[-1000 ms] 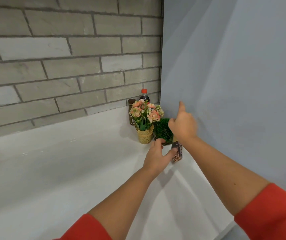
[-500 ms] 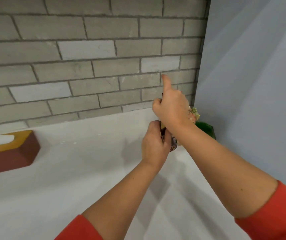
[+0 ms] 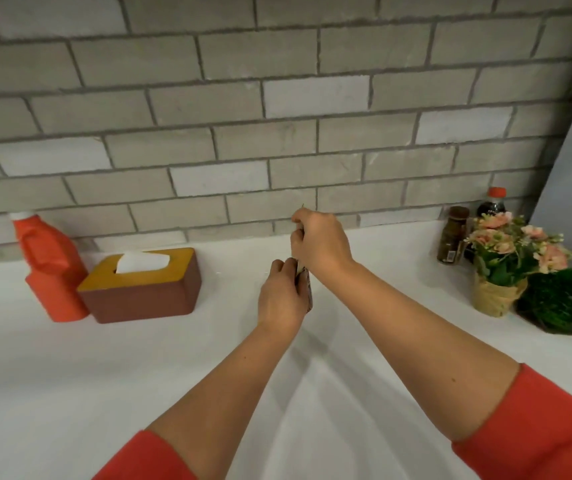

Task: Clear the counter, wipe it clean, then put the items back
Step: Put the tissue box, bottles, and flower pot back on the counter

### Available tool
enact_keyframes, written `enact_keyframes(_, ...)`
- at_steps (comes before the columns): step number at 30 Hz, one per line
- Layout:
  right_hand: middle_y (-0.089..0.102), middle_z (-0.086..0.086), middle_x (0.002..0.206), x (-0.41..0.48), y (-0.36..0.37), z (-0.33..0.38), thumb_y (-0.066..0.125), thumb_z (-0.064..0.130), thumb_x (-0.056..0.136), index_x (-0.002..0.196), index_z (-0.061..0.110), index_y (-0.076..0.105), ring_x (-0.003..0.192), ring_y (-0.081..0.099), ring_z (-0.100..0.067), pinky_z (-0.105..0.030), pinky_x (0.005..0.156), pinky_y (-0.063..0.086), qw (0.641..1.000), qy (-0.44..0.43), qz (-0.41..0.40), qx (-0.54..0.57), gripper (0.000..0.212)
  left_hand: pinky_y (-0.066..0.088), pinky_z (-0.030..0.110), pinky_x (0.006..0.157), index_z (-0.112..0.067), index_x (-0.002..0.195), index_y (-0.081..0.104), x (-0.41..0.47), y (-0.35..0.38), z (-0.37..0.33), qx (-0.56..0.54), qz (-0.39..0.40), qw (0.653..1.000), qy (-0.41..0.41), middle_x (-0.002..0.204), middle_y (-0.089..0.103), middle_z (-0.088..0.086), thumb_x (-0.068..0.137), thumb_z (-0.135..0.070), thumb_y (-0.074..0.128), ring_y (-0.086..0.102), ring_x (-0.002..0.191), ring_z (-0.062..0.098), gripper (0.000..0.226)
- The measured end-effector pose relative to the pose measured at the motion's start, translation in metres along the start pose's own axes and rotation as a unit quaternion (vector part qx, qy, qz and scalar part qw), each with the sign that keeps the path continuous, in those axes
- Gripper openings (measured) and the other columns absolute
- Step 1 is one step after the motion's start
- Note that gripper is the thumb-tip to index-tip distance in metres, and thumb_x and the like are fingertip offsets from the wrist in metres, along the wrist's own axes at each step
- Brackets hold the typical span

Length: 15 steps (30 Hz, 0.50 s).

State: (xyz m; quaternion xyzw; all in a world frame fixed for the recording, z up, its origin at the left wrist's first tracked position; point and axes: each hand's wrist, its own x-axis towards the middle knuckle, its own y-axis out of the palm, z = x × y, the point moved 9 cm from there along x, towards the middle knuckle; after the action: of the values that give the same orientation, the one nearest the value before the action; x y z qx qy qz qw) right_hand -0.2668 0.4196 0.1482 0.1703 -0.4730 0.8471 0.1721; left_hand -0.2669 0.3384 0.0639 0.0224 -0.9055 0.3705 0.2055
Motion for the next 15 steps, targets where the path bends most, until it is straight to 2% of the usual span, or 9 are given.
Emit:
enact_keyframes(5, 0.066, -0.017, 0.108, 0.019, 0.077, 0.026, 0.046, 0.003, 0.09, 0.114, 0.004, 0.063, 0.1, 0.062, -0.029, -0.027, 0.08, 0.05, 0.998, -0.011, 0.048, 0.045, 0.03, 0.038, 0.034, 0.061, -0.003, 0.1, 0.053, 0.019, -0.019, 0.078, 0.07, -0.008, 0.997, -0.037, 0.096, 0.054, 0.012, 0.097, -0.026, 0.042, 0.057, 0.079, 0.031, 0.025)
enact_keyframes(7, 0.067, -0.016, 0.108, 0.025, 0.099, 0.034, 0.048, 0.002, 0.09, 0.112, 0.003, 0.065, 0.1, 0.063, -0.028, -0.025, 0.081, 0.049, 0.996, -0.013, 0.065, 0.052, 0.028, 0.043, 0.037, 0.064, -0.003, 0.098, 0.053, 0.024, -0.025, 0.103, 0.068, -0.01, 0.996, -0.059, 0.096, 0.056, 0.013, 0.096, -0.026, 0.044, 0.058, 0.081, 0.033, 0.024)
enact_keyframes(11, 0.063, -0.017, 0.118, 0.039, 0.134, 0.045, 0.05, 0.005, 0.092, 0.119, 0.004, 0.062, 0.108, 0.06, -0.027, -0.032, 0.093, 0.049, 0.994, -0.005, 0.092, 0.063, 0.03, 0.046, 0.038, 0.067, -0.003, 0.095, 0.053, 0.038, -0.033, 0.135, 0.025, -0.025, 0.995, -0.089, 0.093, 0.06, 0.014, 0.095, -0.023, 0.048, 0.059, 0.083, 0.032, 0.021)
enact_keyframes(15, 0.061, -0.017, 0.121, 0.051, 0.162, 0.052, 0.048, 0.008, 0.094, 0.122, 0.004, 0.06, 0.113, 0.057, -0.028, -0.034, 0.097, 0.046, 0.991, -0.016, 0.119, 0.053, 0.031, 0.049, 0.04, 0.071, -0.001, 0.097, 0.054, 0.05, -0.031, 0.16, 0.01, -0.024, 0.993, -0.116, 0.095, 0.061, 0.016, 0.095, -0.022, 0.048, 0.06, 0.085, 0.032, 0.022)
